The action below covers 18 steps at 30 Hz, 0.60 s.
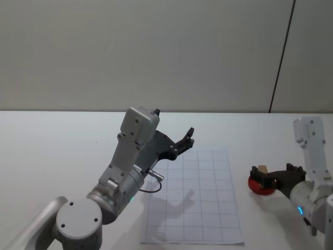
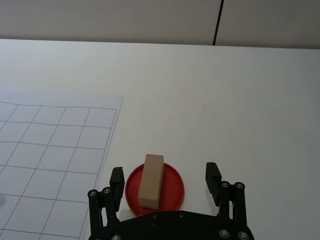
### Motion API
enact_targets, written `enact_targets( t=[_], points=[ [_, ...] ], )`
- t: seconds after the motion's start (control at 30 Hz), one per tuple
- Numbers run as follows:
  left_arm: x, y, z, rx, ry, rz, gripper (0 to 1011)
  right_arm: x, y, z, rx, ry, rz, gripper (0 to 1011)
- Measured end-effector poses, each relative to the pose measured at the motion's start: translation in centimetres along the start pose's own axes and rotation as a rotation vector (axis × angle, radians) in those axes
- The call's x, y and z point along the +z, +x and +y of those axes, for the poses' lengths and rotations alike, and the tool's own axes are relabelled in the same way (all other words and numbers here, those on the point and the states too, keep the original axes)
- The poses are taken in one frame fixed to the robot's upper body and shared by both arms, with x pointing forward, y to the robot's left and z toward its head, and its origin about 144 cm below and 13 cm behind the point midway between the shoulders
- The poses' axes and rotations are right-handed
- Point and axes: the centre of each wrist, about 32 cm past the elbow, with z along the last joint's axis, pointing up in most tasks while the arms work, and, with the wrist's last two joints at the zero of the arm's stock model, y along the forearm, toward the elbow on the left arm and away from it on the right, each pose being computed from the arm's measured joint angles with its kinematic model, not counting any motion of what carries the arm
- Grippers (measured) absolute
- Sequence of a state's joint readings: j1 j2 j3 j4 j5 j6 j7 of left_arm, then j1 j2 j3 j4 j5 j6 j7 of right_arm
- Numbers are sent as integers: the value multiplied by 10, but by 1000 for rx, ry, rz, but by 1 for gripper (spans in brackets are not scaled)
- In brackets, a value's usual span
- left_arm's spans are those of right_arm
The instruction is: Use the one hand to pick up the stamp and affix it onto the A4 paper.
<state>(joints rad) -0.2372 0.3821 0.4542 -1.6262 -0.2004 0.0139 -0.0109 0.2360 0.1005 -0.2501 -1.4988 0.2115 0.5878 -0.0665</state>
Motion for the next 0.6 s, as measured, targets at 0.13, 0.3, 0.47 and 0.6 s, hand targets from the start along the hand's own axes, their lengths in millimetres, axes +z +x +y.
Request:
enact_targets(
  t=[0.13, 0.3, 0.47, 0.6],
  points=[
    [0, 0, 0, 0, 0, 0, 1002, 0, 1, 1, 0, -10, 4, 1001],
    [0, 0, 0, 0, 0, 0, 1002, -1, 1, 3, 1, -17, 7, 1001],
    [0, 0, 0, 0, 0, 0, 1002, -1, 0, 5, 4, -23, 13, 1001],
    [0, 0, 0, 0, 0, 0, 1002, -2, 0, 6, 5, -27, 17, 1001]
  ],
)
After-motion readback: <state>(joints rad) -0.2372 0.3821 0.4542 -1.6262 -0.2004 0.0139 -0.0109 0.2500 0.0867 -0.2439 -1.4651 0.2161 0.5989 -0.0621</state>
